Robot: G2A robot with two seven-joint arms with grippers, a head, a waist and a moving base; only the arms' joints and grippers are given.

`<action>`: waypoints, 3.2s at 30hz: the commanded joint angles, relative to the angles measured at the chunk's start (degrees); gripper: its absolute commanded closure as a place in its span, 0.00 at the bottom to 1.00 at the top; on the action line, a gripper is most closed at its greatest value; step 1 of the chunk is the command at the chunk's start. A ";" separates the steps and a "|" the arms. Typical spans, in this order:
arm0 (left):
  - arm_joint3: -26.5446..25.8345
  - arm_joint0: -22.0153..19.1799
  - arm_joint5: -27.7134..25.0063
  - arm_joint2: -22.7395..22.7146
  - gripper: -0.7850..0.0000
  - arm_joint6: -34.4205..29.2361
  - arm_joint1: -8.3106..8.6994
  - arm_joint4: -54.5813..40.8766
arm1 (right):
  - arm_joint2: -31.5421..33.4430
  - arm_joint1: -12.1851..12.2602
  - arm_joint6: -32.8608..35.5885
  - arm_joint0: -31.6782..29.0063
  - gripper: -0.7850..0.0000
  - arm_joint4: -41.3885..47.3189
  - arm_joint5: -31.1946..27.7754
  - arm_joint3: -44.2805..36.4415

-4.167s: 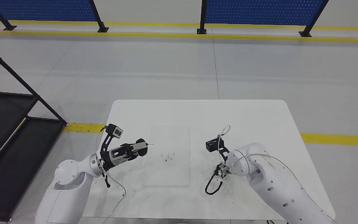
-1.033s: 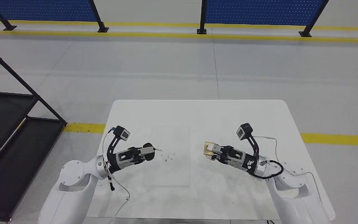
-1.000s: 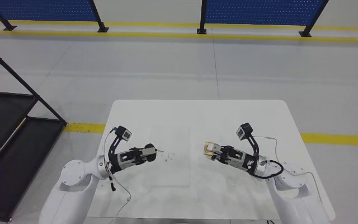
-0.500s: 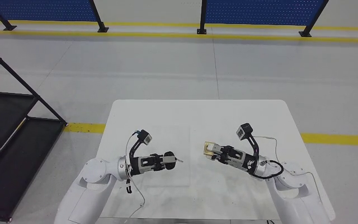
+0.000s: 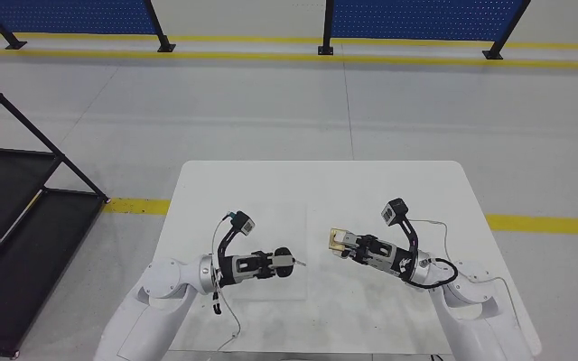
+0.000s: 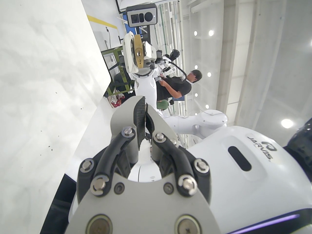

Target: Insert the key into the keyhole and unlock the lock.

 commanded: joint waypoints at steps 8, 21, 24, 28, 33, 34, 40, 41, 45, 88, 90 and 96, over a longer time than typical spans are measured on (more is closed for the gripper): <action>-0.30 0.17 -0.44 -0.02 1.00 1.56 0.07 1.31 | 0.00 0.00 0.00 0.00 1.00 0.00 0.00 0.00; -0.30 0.17 -0.44 -0.02 1.00 1.56 0.07 1.31 | 3.46 1.27 2.21 -4.91 1.00 -0.97 -5.14 -1.84; -0.30 0.17 -0.44 -0.02 1.00 1.56 0.07 1.31 | 4.02 1.58 3.09 -6.23 1.00 -0.98 -5.40 -2.64; -0.30 0.17 -0.44 -0.02 1.00 1.56 0.07 1.31 | 4.56 1.91 3.49 -7.46 1.00 -0.86 -5.26 -3.52; -0.30 0.17 -0.44 -0.02 1.00 1.56 0.07 1.31 | 4.56 2.11 3.76 -7.99 1.00 0.07 -4.97 -3.96; -0.30 0.17 -0.44 -0.02 1.00 1.56 0.07 1.31 | 4.56 2.11 3.76 -7.99 1.00 0.07 -4.97 -3.96; -0.92 0.43 -0.23 0.95 1.00 3.45 0.00 3.13 | 4.56 2.11 3.76 -7.99 1.00 0.07 -4.97 -3.96; -1.48 0.95 -0.66 1.86 1.00 6.24 -0.15 4.43 | 4.56 2.11 3.76 -7.99 1.00 0.07 -4.97 -3.96; -2.67 2.28 -1.13 4.30 1.00 13.73 -0.64 5.84 | 4.56 2.11 3.76 -7.99 1.00 0.07 -4.97 -3.96; -6.30 2.67 -2.95 12.95 1.00 27.97 -1.15 16.74 | 4.56 2.11 3.76 -7.99 1.00 0.07 -4.97 -3.96; -6.27 2.55 -2.88 13.05 1.00 28.06 -1.13 16.74 | 4.56 2.11 3.76 -7.99 1.00 0.07 -4.97 -3.96; -6.11 2.10 -2.94 13.39 1.00 28.10 -1.09 16.41 | 4.56 2.11 3.76 -7.99 1.00 0.07 -4.97 -3.96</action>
